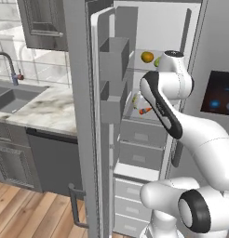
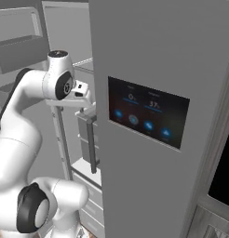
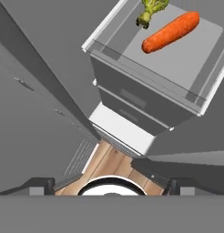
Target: Take the mango and orange from the highest rack and move them to the second highest rack where the carrot and broccoli are located, to maximize freezer space. Close the freezer door after rearranging.
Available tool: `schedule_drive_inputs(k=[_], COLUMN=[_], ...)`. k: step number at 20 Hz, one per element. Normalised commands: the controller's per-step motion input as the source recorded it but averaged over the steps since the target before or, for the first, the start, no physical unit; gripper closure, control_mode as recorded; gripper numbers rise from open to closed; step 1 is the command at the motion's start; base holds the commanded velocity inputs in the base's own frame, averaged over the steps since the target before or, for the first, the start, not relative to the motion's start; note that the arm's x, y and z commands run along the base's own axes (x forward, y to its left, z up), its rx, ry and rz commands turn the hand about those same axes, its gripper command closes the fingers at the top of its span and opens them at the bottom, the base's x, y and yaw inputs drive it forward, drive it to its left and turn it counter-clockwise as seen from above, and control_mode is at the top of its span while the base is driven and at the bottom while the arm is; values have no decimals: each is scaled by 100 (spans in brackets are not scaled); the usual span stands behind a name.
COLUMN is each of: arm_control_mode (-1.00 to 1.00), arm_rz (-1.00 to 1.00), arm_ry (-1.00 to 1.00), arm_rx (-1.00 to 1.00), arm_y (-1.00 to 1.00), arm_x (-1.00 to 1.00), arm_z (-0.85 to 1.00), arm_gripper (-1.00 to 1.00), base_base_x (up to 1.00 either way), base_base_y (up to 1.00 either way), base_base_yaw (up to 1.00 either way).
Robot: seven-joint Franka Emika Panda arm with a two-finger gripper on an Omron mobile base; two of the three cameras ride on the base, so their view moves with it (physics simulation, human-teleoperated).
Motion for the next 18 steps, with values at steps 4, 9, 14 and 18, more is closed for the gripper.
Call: schedule_drive_inputs(k=[4, 9, 14, 18], arm_control_mode=[-100, -100, -100, -100], arm_rz=[9, 0, 0, -7], arm_ry=[0, 0, 0, -7], arm_rx=[0, 0, 0, 0], arm_y=[73, 77, 56, 3], arm_x=[25, 16, 14, -1], arm_z=[3, 18, 25, 41], arm_gripper=[-100, -100, -100, -100], base_base_x=[0, 0, 0, 0], base_base_y=[0, 0, 0, 0], base_base_yaw=[0, 0, 0, 0])
